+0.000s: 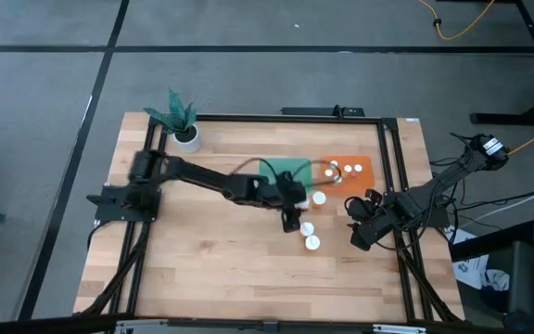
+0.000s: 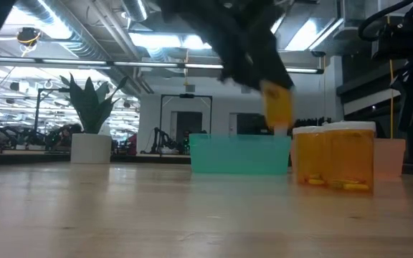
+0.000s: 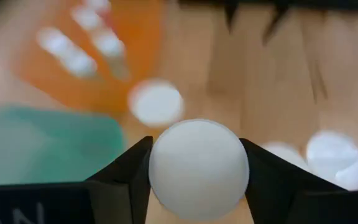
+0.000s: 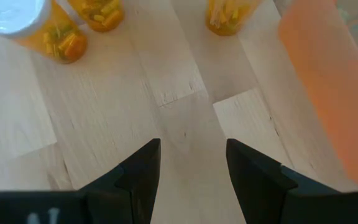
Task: Pick and place medicine bottles into bin by pill shape (circle, oval)
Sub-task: Put the orange pill bottle into the green bin
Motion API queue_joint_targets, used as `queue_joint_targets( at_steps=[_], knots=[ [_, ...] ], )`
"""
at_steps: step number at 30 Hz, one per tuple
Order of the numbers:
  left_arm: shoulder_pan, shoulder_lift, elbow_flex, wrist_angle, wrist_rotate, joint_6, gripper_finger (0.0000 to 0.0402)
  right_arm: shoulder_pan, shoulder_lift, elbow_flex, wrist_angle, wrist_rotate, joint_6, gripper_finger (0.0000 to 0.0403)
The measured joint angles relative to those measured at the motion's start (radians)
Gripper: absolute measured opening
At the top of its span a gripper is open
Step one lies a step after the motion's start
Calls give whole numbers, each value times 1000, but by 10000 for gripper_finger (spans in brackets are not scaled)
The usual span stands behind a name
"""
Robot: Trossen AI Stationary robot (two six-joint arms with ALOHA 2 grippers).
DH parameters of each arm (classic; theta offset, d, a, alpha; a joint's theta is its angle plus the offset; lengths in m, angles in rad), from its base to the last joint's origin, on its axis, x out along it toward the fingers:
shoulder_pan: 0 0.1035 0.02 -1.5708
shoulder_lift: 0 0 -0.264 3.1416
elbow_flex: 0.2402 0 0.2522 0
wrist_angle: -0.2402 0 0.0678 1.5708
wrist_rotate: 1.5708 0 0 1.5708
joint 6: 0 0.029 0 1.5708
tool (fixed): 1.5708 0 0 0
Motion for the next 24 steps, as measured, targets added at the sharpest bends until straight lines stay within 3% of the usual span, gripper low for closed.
queue_joint_targets(
  at_steps=[4,7,11,16,24],
  knots=[
    [21,-121,0,-103,-148,56,183,0,0,0,0,0,0,184],
    [68,-177,1,-172,-188,74,183,0,0,0,2,0,0,184],
    [155,-174,-13,-227,-121,73,183,0,0,0,7,1,1,184],
    [232,-146,-123,-105,-62,67,183,0,0,0,9,1,0,184],
    [258,-146,-286,40,-4,15,183,0,1,0,9,7,-4,184]
  ],
)
